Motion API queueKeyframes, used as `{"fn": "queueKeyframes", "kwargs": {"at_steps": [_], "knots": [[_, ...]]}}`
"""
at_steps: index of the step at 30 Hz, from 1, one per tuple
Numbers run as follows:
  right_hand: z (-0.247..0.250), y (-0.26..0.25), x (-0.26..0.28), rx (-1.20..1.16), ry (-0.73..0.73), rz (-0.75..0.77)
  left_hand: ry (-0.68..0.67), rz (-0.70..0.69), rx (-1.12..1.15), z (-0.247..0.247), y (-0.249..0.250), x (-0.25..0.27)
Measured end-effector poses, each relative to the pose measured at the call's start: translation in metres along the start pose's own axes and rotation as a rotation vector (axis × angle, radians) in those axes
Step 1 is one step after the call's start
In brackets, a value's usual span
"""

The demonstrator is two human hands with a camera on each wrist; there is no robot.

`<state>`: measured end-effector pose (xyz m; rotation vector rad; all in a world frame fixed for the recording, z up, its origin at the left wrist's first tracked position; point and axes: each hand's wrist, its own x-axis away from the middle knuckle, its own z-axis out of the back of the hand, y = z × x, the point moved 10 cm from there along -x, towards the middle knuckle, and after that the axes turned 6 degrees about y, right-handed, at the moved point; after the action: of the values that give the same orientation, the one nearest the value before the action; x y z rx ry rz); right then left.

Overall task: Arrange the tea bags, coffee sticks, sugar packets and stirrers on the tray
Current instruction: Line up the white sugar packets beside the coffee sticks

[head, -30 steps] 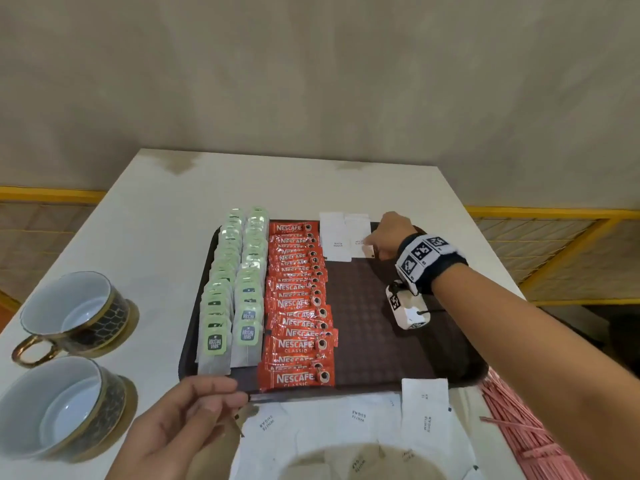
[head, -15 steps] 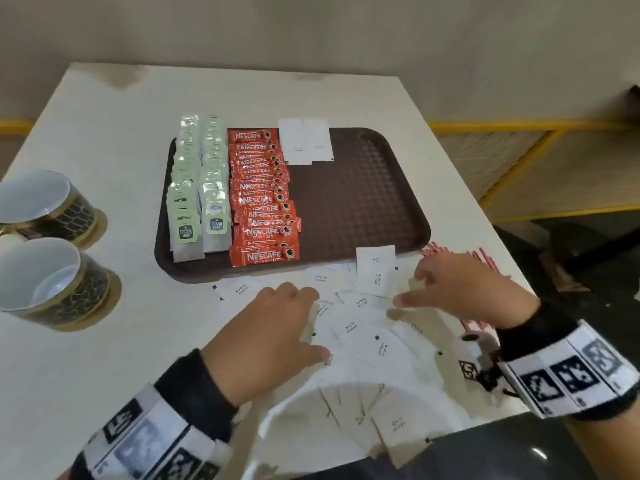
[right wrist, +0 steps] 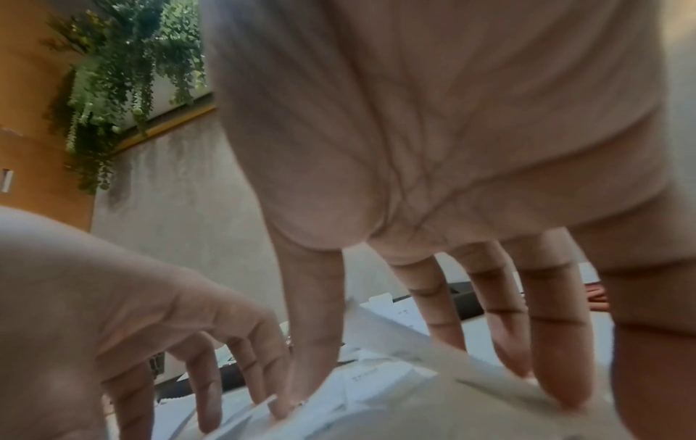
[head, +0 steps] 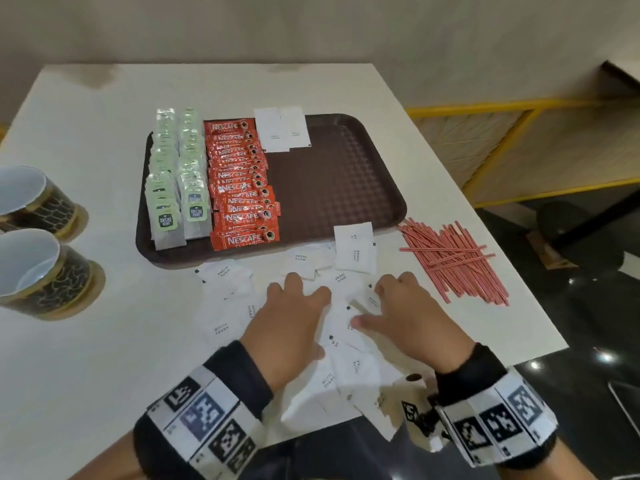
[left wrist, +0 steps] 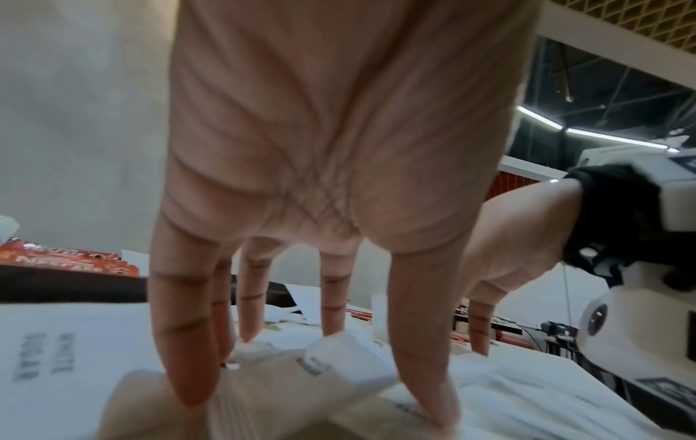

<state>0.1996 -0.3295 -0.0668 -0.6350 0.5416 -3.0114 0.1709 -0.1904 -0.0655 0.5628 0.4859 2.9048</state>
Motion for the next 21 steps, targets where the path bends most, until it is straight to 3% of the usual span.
{"fn": "queueKeyframes", "kwargs": {"at_steps": [4, 9, 12, 17, 21], "knots": [[-0.004, -0.004, 0.001, -0.019, -0.059, -0.006, -0.043, -0.009, 0.036, 0.004, -0.002, 0.002], [-0.004, -0.005, 0.001, -0.023, -0.032, -0.011, -0.023, -0.043, -0.114, 0.006, -0.002, -0.001], [-0.002, -0.007, -0.003, 0.069, 0.027, -0.010, -0.018, -0.006, -0.137, 0.008, -0.005, -0.009], [-0.001, 0.001, -0.011, -0.022, -0.035, -0.073, -0.098, 0.109, 0.002, 0.009, -0.019, -0.018], [-0.003, 0.002, -0.014, 0.003, -0.022, -0.059, -0.058, 0.109, -0.031, 0.019, -0.020, -0.021]]}}
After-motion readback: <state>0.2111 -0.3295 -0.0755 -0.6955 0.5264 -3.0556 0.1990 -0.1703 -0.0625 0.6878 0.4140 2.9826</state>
